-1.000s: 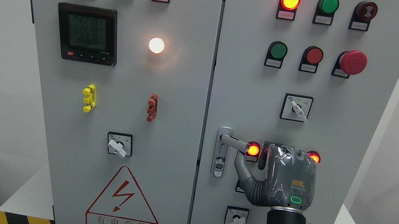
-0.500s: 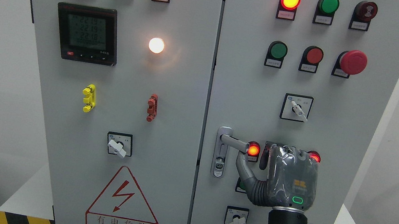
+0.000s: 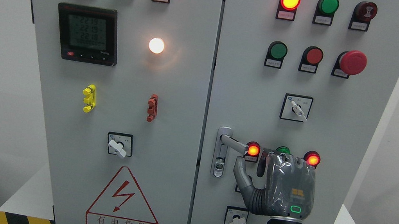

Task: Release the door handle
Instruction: 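Open the right hand and pull it off the handle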

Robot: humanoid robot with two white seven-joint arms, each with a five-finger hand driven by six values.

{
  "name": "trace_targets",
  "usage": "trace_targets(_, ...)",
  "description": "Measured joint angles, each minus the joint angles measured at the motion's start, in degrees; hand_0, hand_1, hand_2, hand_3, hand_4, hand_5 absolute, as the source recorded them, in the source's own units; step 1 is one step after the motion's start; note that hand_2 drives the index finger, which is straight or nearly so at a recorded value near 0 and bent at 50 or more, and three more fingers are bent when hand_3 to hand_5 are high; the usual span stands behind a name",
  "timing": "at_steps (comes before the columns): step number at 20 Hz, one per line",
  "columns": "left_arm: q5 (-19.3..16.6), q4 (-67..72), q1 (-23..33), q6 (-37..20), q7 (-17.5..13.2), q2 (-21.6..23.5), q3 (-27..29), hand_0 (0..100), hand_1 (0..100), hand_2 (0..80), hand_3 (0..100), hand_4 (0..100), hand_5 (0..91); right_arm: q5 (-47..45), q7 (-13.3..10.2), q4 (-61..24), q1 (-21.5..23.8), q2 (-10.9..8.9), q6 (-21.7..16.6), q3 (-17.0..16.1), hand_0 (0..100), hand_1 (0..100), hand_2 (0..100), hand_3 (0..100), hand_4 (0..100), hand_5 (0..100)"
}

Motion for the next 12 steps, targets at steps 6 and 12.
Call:
trace_targets(6,0.00,0.00,0.00,0.00,0.00,0.00,0.00,0,0,2.2,9,1,0.0,0.00,-1.60,-2.34,4.26,-0.28,-3.42,-1.58,40,28,58,92,75,66)
trace_targets(12,0.00,0.00,0.00,0.00,0.00,0.00,0.00,0,0,2.2,9,1,0.0,-0.02,-3.33,-5.28,8.37,-0.44,-10.25,-5.57,40,21,22,26,19,4)
